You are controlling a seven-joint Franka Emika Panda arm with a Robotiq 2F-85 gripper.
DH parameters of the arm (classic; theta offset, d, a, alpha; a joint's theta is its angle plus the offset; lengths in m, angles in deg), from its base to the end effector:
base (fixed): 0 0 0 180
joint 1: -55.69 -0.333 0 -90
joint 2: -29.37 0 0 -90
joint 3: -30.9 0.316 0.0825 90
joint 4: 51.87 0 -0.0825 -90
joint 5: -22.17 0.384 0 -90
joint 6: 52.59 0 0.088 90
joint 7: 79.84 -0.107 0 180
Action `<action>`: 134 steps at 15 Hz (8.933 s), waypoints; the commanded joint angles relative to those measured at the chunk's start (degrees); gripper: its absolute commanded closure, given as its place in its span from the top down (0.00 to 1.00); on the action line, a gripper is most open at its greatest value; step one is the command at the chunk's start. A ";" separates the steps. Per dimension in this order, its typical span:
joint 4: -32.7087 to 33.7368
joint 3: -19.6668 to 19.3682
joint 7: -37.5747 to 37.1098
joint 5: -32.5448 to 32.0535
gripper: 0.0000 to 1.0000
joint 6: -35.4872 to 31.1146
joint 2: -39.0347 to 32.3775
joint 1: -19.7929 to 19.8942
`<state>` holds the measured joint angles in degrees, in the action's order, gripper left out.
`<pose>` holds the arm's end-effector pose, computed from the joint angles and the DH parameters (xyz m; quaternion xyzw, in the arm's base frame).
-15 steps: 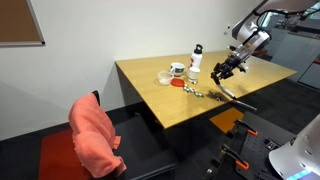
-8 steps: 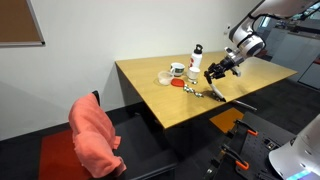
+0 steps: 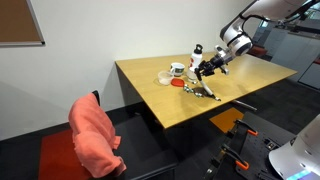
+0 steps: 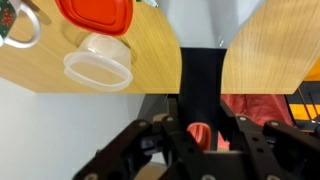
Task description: Use the brush to sweep the candy to the left side of the table
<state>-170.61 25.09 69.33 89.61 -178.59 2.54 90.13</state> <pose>0.4527 -0.3416 0.1894 -0.8051 -0.4456 -0.3777 0.1027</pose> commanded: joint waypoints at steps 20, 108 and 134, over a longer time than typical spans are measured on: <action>-2.74 1.13 -3.60 -9.65 0.16 12.50 8.24 -3.25; -24.92 -20.39 -0.24 1.32 0.16 -4.85 27.38 -8.76; -6.62 -17.46 -0.02 8.03 0.16 5.08 6.13 -7.61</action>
<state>-180.46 6.42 69.31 96.88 -175.25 10.25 81.56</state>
